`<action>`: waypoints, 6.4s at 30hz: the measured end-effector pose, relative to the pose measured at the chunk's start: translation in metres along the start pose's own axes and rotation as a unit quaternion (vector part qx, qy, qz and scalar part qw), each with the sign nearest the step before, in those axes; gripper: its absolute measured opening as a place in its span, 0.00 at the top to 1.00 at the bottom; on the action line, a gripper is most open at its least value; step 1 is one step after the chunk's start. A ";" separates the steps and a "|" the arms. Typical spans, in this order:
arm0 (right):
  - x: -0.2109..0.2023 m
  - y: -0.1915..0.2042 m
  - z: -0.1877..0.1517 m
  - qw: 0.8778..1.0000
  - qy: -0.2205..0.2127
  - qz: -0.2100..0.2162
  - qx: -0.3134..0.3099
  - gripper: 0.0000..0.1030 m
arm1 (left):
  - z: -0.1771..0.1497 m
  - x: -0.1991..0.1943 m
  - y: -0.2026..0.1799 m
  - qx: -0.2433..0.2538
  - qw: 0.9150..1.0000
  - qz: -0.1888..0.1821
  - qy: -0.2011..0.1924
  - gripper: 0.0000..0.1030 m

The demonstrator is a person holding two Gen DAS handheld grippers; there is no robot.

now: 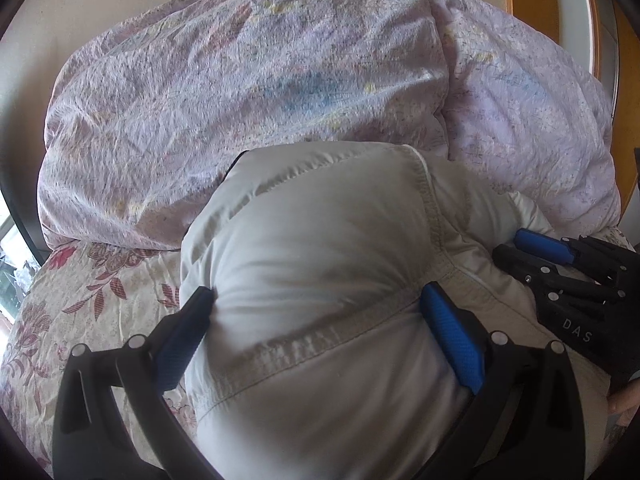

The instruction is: Fold large clothes

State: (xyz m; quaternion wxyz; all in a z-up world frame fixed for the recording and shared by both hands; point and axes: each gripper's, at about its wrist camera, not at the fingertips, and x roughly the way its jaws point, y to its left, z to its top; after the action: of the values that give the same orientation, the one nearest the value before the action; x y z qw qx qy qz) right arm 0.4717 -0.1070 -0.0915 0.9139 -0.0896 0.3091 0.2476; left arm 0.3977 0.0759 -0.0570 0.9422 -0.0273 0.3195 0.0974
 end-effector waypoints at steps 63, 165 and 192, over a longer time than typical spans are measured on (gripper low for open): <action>-0.069 -0.011 -0.015 0.996 -0.085 -0.031 0.014 0.27 | -0.010 -0.041 0.008 -0.013 0.999 -0.022 -0.041 0.02; -0.242 0.061 -0.135 0.986 0.044 -0.015 0.162 0.01 | -0.130 -0.217 0.001 -0.052 0.991 -0.117 0.037 0.02; -0.241 0.061 -0.134 0.986 0.042 -0.013 0.162 0.01 | -0.130 -0.215 0.001 -0.051 0.991 -0.118 0.039 0.02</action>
State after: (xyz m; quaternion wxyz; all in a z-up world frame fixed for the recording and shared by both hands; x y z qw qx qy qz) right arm 0.2059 -0.1926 -0.0516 0.9054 0.0452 0.3825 0.1787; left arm 0.1526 0.0264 -0.0294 0.9312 -0.1165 0.3453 0.0006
